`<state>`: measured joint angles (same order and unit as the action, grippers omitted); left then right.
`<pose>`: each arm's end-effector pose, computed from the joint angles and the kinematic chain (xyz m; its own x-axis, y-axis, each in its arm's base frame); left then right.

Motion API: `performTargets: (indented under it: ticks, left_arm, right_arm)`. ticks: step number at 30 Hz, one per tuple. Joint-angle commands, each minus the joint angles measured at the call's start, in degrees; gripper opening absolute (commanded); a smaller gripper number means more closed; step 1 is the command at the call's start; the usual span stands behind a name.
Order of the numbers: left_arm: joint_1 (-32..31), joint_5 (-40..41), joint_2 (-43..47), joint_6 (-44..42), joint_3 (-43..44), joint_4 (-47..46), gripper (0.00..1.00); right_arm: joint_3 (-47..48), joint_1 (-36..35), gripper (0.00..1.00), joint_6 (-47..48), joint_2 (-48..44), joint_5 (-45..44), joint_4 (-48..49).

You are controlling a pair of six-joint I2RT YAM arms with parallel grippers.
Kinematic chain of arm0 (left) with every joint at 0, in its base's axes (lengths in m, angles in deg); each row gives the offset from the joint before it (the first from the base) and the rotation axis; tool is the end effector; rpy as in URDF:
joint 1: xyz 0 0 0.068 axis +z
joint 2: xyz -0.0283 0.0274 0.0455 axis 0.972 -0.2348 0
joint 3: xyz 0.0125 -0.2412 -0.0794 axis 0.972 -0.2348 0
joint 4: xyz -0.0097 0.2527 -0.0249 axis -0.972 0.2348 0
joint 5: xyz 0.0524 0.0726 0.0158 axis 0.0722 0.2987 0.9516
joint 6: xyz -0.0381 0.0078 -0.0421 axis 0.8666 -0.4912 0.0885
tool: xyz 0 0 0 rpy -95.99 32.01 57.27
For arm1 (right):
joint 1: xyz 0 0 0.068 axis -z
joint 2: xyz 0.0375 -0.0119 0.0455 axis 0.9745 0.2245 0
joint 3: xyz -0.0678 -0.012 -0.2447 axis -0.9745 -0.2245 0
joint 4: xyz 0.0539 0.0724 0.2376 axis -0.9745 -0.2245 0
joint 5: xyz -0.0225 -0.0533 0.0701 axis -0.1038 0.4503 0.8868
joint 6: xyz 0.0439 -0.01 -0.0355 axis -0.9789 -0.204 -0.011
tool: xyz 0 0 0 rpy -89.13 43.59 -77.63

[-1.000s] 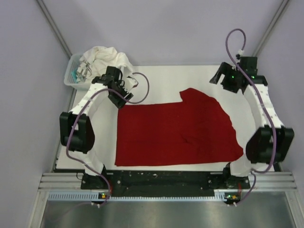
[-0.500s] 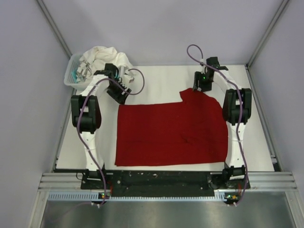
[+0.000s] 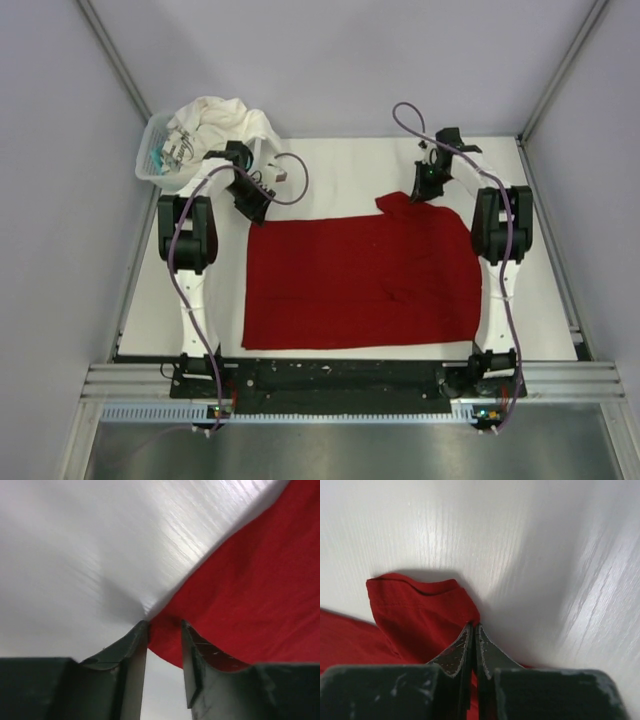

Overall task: Fold and stack the t-shirts
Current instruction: Grap the side of the flattened tshirt furthest away from the robot with both arms, then fold the other side of the tshirt into a rectangle

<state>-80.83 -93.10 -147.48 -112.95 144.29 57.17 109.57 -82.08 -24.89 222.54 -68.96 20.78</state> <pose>0.4346 -0.0473 0.1567 -0.6833 0.6325 -0.3646 0.7113 0.6894 -0.1370 0.4745 0.0556 0.1511 -0.9191 0.0176 -0.3937 -0.1311 0.9285 0.3475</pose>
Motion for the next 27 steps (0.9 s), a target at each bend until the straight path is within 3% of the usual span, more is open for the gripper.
performTargets:
  ticks: [1,2,10,18,22,27]
  left_arm:
    - [0.3,-4.9,0.4,-2.3,0.4,5.4,0.15]
    - [0.3,-4.8,1.6,-2.3,-0.5,4.6,0.00]
    - [0.2,-5.4,15.5,-0.6,-8.5,-1.7,0.00]
    - [-1.7,-8.4,34.9,-5.7,-31.0,-3.7,0.00]
    - [-1.7,-7.3,41.0,-10.1,-40.3,-3.1,0.00]
    - [-2.3,-5.8,40.7,-11.9,-45.8,-3.5,0.00]
  right_arm:
    - [-4.0,-0.6,0.00,-0.8,-9.2,2.4,1.2]
    - [-5.5,-0.6,0.00,-1.1,-11.3,2.4,1.9]
    - [-26.1,-0.7,0.00,-5.7,-32.3,0.8,4.1]
    - [-54.7,-0.8,0.00,-11.5,-56.6,-6.0,1.1]
    - [-61.6,-0.8,0.00,-14.4,-62.8,-6.1,-0.9]
    - [-65.6,-0.8,0.00,-17.9,-65.5,-6.6,-2.2]
